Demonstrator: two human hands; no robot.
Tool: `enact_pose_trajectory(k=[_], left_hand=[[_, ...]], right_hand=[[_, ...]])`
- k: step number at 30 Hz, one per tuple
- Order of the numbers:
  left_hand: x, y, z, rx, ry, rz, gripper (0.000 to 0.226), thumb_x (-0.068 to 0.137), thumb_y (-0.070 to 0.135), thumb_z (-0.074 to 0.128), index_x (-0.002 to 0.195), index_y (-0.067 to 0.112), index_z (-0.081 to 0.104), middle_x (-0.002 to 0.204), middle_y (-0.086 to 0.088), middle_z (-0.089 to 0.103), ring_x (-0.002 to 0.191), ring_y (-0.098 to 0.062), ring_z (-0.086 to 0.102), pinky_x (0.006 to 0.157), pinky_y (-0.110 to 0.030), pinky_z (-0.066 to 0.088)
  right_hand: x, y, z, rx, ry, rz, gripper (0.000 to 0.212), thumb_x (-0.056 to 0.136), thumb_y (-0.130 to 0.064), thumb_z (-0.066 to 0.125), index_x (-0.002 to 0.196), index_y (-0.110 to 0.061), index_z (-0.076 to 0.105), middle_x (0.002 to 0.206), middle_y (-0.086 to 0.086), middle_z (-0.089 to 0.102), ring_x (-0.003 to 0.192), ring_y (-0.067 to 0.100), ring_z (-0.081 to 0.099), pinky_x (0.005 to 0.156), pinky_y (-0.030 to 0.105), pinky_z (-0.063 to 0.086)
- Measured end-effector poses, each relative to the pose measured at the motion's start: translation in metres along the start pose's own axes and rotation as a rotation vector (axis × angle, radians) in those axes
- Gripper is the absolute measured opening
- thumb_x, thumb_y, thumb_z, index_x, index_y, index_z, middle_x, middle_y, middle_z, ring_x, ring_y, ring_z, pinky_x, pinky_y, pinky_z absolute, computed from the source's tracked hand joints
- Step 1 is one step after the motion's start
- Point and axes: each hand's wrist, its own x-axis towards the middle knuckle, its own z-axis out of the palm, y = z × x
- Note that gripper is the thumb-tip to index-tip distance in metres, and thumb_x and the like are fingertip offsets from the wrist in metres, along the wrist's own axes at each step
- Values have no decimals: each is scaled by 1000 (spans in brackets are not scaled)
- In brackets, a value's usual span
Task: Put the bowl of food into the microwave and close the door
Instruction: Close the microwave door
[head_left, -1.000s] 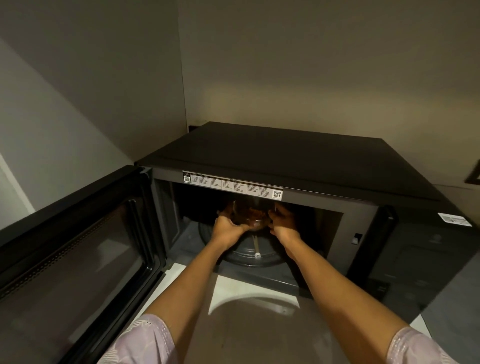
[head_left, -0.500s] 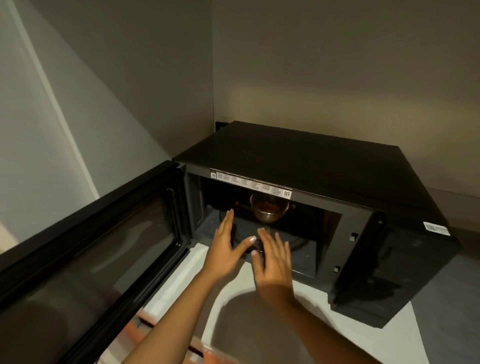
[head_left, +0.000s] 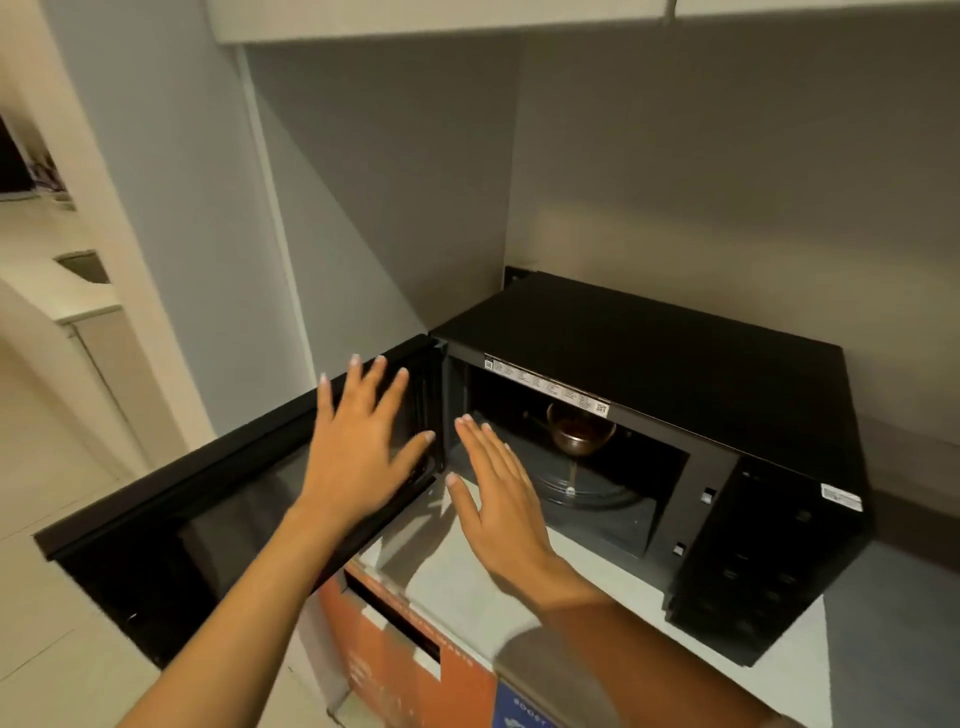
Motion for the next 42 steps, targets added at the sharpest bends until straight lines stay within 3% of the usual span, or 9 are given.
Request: enact_pose_trajectory(k=[4,6,11,17,20,25,32,37,42], left_hand=[[2,-26,-14,178,-215,-244,90,88,69,39,154,13,15,162,-21,9,150,-38,3,115,-65,-2],[-1,-32,-18,211,-324,-313,101,83,75,41,154,12,7,161,-22,12,148,-40,12,117,-62,8],[3,-15,-36,277,-478,-305,113,77,80,44,154,7,2,156,-23,21,140,-44,27,115,-53,26],[9,24,-65,221,-812,-286,121,77,78,49,152,8,-15,161,-22,1,148,-41,5,118,-50,18],[14,36,-81,73,-944,-258,109,82,76,42,153,14,-12,163,-17,-6,150,-36,-2,119,-50,13],[13,52,-75,-87,-941,-135,83,93,66,27,154,23,-10,164,-10,-12,151,-30,-10,120,-49,5],[21,86,-32,-160,-820,16,81,90,71,18,152,30,-13,162,1,-21,148,-28,-23,119,-51,-9],[31,103,-1,-120,-733,149,82,87,73,26,149,42,-17,159,1,-29,144,-30,-31,115,-56,-15],[37,119,25,-124,-676,224,89,85,76,31,143,44,-29,152,-2,-43,139,-31,-39,113,-57,-18]], right_hand=[[6,-15,-9,-13,-29,-52,56,102,-39,33,154,-30,14,162,-14,14,149,2,3,123,30,8],[7,-20,-14,-35,-34,-75,56,102,-39,33,154,-28,15,162,-12,16,150,4,6,123,31,8],[6,-25,-22,-63,-77,-102,57,102,-40,34,154,-26,16,162,-8,19,150,9,10,123,34,12],[9,-30,-38,-88,-108,-114,58,101,-40,35,154,-23,18,162,-5,22,150,12,14,123,39,15],[10,-31,-49,-94,-91,-117,59,101,-42,35,154,-23,19,161,-5,22,150,12,15,122,38,16],[6,-25,-79,-111,-73,-85,61,100,-47,36,153,-24,20,161,-5,23,149,11,16,122,35,17],[0,-2,-134,-11,-232,100,62,97,-50,41,152,-32,21,162,-6,21,149,13,16,121,43,21],[-6,22,-165,-390,-422,89,78,94,-59,37,155,-25,2,164,1,-10,148,19,-20,120,40,-10],[-18,46,-165,-778,-281,23,84,94,-49,46,154,-20,-3,164,7,-5,150,25,-14,119,46,-8]])
